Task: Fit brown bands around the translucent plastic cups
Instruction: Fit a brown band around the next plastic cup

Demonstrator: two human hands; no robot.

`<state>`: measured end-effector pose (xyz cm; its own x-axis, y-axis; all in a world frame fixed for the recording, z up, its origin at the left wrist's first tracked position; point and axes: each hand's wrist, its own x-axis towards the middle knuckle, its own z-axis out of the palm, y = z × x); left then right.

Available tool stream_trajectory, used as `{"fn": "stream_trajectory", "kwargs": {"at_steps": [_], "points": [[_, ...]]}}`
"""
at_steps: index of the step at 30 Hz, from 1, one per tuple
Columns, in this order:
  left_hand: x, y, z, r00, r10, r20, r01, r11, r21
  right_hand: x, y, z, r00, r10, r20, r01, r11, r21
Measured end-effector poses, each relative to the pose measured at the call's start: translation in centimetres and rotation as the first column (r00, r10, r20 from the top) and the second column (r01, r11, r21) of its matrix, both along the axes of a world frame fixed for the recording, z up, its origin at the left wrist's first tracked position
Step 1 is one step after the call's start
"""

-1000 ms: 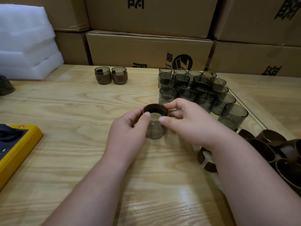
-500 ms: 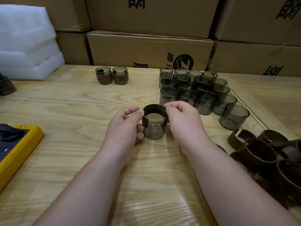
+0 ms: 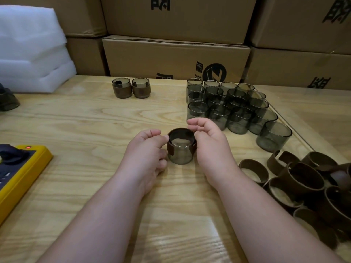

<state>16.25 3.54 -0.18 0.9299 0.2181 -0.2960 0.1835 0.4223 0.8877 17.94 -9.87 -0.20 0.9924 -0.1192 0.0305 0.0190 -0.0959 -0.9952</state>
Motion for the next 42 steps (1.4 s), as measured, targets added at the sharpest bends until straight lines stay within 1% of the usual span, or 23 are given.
{"fn": "stream_trajectory", "kwargs": {"at_steps": [2, 4, 6, 8, 9, 12, 16, 19, 23, 27, 37, 39, 42], "points": [[0.0, 0.1, 0.1, 1.000, -0.021, -0.005, 0.021, 1.000, 0.015, 0.0, -0.3, 0.3, 0.999, -0.027, -0.029, 0.026, 0.999, -0.018], [-0.1, 0.3, 0.3, 0.997, -0.063, -0.040, 0.065, 0.996, 0.059, 0.2, -0.8, 0.6, 0.997, -0.059, -0.052, 0.053, 0.994, -0.096], [-0.1, 0.7, 0.3, 0.990, -0.103, -0.100, 0.119, 0.979, 0.167, 0.4, -1.1, 0.9, 0.996, -0.060, -0.062, 0.049, 0.985, -0.168], [-0.1, 1.2, 0.3, 0.982, -0.109, -0.151, 0.146, 0.954, 0.262, 0.4, -1.1, 1.1, 0.995, -0.039, -0.091, 0.022, 0.982, -0.185], [-0.1, 1.3, 0.3, 0.980, -0.115, -0.166, 0.159, 0.946, 0.284, 0.3, -1.1, 1.1, 0.994, -0.031, -0.105, 0.012, 0.983, -0.184], [-0.3, 1.3, 0.7, 0.973, -0.143, -0.181, 0.193, 0.934, 0.300, 0.0, -1.2, 1.2, 0.990, -0.022, -0.136, 0.000, 0.988, -0.154], [-0.6, 1.3, 1.1, 0.957, -0.190, -0.219, 0.257, 0.904, 0.342, 0.1, -1.2, 1.3, 0.976, -0.007, -0.216, -0.001, 0.999, -0.035], [-0.7, 1.3, 1.3, 0.949, -0.208, -0.238, 0.283, 0.893, 0.349, 0.1, -1.0, 1.1, 0.973, 0.036, -0.229, -0.032, 0.999, 0.021], [-0.7, 1.2, 1.4, 0.949, -0.203, -0.240, 0.276, 0.903, 0.330, 0.1, -1.1, 1.1, 0.968, 0.078, -0.237, -0.064, 0.996, 0.065], [-0.6, 1.1, 1.2, 0.948, -0.206, -0.242, 0.279, 0.903, 0.325, 0.1, -0.9, 1.1, 0.958, 0.101, -0.267, -0.085, 0.994, 0.073], [-0.2, 1.0, 0.5, 0.947, -0.205, -0.247, 0.286, 0.888, 0.361, 0.4, -1.0, 0.5, 0.961, 0.100, -0.260, -0.093, 0.995, 0.039], [-0.3, 1.0, 0.4, 0.951, -0.199, -0.236, 0.276, 0.889, 0.365, 0.4, -1.0, 0.4, 0.965, 0.097, -0.245, -0.088, 0.995, 0.045], [-0.4, 0.7, 0.4, 0.961, -0.186, -0.202, 0.252, 0.892, 0.376, 0.3, -0.9, 0.0, 0.983, 0.049, -0.178, -0.048, 0.999, 0.013]]}}
